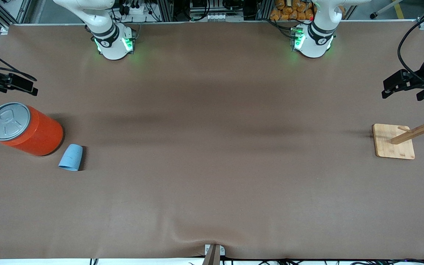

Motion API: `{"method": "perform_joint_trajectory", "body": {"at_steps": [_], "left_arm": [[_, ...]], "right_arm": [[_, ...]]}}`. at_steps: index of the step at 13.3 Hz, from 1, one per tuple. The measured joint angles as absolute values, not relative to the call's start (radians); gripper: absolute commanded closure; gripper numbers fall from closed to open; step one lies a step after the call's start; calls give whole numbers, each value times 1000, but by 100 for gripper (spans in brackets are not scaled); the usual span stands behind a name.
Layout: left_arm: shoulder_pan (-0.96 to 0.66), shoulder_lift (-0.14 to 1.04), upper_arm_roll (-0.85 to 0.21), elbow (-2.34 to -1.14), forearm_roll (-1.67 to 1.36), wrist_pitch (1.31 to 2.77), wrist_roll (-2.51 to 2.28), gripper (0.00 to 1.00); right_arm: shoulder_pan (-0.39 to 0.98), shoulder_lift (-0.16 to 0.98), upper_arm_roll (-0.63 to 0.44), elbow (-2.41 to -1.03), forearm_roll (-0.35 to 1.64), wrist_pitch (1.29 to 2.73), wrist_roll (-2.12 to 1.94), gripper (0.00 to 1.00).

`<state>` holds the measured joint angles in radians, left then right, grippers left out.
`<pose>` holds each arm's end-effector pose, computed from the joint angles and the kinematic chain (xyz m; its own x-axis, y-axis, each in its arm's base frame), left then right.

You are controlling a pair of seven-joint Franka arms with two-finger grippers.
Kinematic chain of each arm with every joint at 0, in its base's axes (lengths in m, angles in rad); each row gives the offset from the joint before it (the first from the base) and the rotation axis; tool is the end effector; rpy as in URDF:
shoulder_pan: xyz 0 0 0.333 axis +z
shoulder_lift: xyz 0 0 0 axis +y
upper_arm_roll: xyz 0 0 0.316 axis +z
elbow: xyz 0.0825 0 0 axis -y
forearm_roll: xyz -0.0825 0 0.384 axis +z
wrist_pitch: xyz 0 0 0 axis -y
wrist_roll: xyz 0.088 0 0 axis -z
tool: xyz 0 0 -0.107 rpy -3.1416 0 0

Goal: Flip cup

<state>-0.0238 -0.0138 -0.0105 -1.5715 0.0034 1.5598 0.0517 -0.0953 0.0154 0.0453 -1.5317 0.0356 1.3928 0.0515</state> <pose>0.5489 -0.0185 0.6308 0.9963 -0.0859 0.0019 -0.0858 -0.9963 -0.0036 0.5393 -0.0229 0.6201 0.9834 -0.0943 -0.1552 -0.0999 -0.9946 -0.0283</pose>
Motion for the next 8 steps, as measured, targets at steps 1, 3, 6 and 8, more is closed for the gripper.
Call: {"method": "perform_joint_trajectory", "body": {"at_steps": [1, 3, 6, 8], "left_arm": [[-24, -14, -11, -1571, 3, 1560, 52, 0], [-24, -14, -11, -1571, 3, 1560, 52, 0], [-24, -14, -11, -1571, 3, 1560, 52, 0], [-25, -14, -11, -1571, 3, 1560, 52, 0]], "right_arm": [[-94, 10, 46, -1536, 36, 1395, 39, 0], [-87, 6, 37, -1541, 36, 1401, 13, 0], [-65, 6, 14, -1545, 36, 1410, 6, 0], [-59, 8, 11, -1554, 35, 1418, 6, 0]]}}
